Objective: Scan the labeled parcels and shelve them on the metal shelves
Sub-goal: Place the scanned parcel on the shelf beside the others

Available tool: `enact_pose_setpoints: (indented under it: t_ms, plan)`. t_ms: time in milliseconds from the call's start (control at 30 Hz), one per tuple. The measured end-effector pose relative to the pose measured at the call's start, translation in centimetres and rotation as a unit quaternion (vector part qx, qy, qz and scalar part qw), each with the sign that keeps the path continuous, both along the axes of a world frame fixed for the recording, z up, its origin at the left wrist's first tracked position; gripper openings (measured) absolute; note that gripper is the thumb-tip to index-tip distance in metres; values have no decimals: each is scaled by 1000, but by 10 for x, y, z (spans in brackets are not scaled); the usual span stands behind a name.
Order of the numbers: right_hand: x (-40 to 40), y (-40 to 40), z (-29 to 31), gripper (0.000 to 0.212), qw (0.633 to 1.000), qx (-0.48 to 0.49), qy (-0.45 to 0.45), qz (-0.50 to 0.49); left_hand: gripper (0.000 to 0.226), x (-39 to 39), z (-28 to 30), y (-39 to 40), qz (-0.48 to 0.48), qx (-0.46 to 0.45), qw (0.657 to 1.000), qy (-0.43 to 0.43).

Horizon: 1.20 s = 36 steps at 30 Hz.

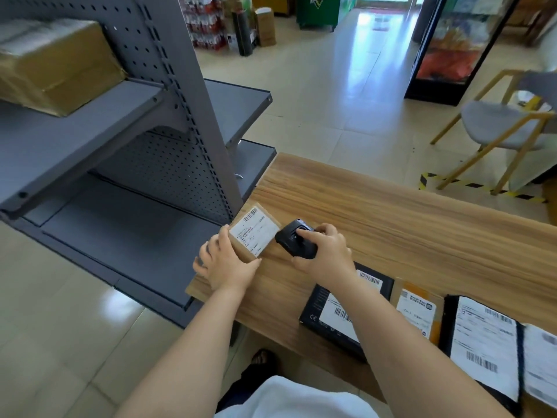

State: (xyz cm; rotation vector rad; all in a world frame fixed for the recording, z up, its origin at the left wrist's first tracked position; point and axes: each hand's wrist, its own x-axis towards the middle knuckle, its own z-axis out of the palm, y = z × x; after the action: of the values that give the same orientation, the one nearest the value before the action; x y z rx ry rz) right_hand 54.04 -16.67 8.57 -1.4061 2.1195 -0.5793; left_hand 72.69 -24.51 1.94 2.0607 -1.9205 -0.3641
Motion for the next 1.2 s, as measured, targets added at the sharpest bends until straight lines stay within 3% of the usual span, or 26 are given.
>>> enact_pose_setpoints:
  t_ms: [100,233,333,400,467,533,667,767,867,933,1200]
  plan:
    - [16,-8,-5,60,996,-26,66,48,104,18,4,13,95,36,991,87]
    - [50,-25,-11,61,990,-51,80,108,107,55,10,28,222,51,959,168]
    - [88,-32,-10,60,978,-64,86,177,101,103,9,47,347,49,886,303]
    - [121,-31,-7,60,968,-71,75,227,100,144,5,65,411,22,805,426]
    - [160,-26,-3,61,955,-78,71,276,104,187,5,87,471,-12,734,490]
    - [205,-18,4,62,937,-85,76,329,103,235,1,107,512,-55,700,495]
    - [300,1,33,63,905,-106,76,404,103,319,25,132,555,-154,664,477]
    - [368,9,65,61,876,-152,77,451,96,361,81,138,557,-210,665,451]
    - [423,4,102,58,837,-212,125,488,97,400,131,123,551,-234,707,376]
    - [455,-13,134,57,831,-252,141,475,103,429,167,102,529,-244,729,360]
    - [469,-125,270,59,896,-319,119,284,102,453,314,-18,334,-249,876,244]
